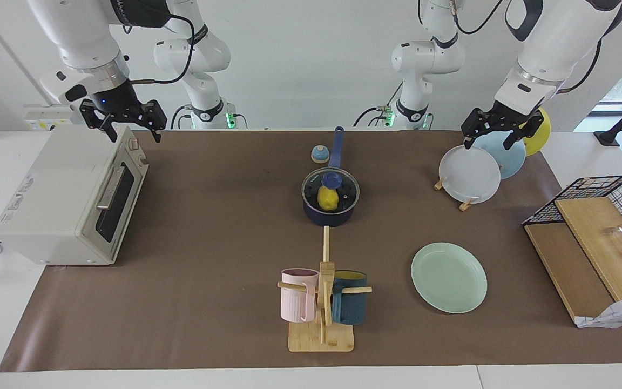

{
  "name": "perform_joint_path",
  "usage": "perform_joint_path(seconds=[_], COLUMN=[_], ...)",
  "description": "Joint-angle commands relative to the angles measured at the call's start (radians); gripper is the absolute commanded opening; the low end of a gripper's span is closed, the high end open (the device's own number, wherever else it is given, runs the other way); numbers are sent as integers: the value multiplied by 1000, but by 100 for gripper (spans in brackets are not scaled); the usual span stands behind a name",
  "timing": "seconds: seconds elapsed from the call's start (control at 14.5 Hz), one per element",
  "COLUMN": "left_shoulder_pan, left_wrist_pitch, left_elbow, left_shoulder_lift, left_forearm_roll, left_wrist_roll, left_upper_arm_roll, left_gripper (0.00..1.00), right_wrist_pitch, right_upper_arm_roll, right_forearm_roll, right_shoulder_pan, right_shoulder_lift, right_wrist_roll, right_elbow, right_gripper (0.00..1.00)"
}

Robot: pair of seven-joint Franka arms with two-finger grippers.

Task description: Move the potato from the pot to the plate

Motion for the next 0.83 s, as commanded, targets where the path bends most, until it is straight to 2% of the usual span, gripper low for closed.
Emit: perform_joint_path(seconds=[0.0, 0.48, 0.76], left_shoulder_pan=[-3, -3, -3], left_wrist_pitch=[12, 15, 14], left_elbow=[-27, -22, -21], left_shoulder_lift=[-23, -21, -21], left_forearm_roll=[6, 6, 6], left_wrist_roll=[-6, -8, -9], left_upper_arm_roll=[-1, -1, -1], left_gripper=[100, 100, 100], right_wrist_pitch=[7, 10, 22], right_upper_arm_roll=[18, 27, 27], right_forearm_roll=[22, 33, 43], right_shoulder_pan=[-25, -19, 27], right_shoulder_lift=[0, -8, -8], right_wrist_roll=[-4, -4, -2], right_elbow=[5, -4, -15], right_gripper=[100, 100, 100])
